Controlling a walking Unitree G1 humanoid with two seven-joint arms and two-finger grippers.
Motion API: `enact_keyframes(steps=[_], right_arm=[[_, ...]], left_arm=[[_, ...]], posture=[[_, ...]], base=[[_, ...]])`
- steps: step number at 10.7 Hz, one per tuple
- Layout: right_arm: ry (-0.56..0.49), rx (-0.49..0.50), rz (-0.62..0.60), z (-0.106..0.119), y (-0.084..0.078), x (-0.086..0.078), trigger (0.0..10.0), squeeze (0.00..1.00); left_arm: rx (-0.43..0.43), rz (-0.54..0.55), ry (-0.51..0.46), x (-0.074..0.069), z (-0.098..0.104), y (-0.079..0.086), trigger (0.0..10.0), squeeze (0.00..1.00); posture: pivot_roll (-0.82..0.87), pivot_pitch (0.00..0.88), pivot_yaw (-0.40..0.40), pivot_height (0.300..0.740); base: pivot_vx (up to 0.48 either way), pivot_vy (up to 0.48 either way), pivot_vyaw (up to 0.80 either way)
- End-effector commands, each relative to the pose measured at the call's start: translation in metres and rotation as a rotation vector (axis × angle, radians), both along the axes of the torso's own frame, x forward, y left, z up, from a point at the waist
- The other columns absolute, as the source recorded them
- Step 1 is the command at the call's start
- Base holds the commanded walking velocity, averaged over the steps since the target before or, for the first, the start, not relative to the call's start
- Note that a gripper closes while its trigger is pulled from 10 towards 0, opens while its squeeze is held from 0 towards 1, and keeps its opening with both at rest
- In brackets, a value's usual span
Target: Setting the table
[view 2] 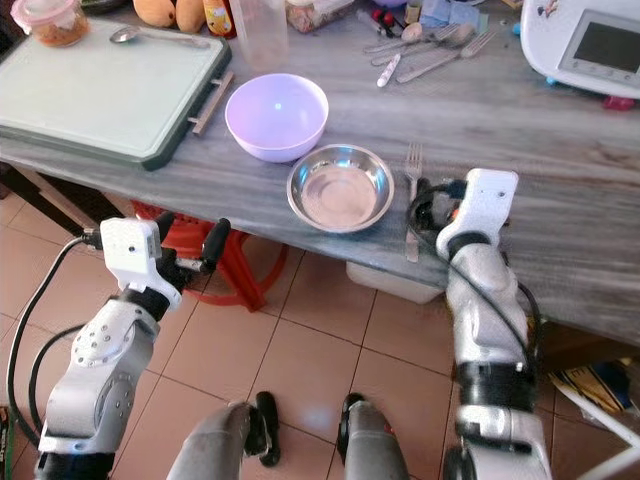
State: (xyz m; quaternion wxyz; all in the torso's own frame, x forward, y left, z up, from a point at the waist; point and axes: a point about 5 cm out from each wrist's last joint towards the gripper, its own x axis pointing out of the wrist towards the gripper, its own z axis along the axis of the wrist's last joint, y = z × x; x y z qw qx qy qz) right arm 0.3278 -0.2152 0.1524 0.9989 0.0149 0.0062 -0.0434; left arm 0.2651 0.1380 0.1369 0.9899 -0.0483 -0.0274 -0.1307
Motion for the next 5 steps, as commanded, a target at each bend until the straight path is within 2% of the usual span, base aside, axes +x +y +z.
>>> enact_keyframes(steps=[1,3,5], right_arm=[[-0.009,-0.005,-0.028,0.002,-0.003,-0.005,10.0,0.0],[-0.106,-0.019,-0.111,0.018,-0.012,-0.022,10.0,0.0],[-0.155,-0.006,-0.134,0.025,-0.011,-0.035,10.0,0.0]], left_arm=[[0.009,0.005,0.009,-0.001,-0.003,0.001,10.0,0.0],[-0.001,0.006,0.002,-0.001,-0.002,0.0,10.0,0.0],[-0.012,0.002,-0.008,0.0,0.0,-0.001,10.0,0.0]], posture=[[0.0,0.246,0.056,0.74],[0.0,0.248,0.049,0.74],[-0.02,0.242,0.044,0.74]], base=[[0.0,0.0,0.0],[0.0,0.0,0.0],[0.0,0.0,0.0]])
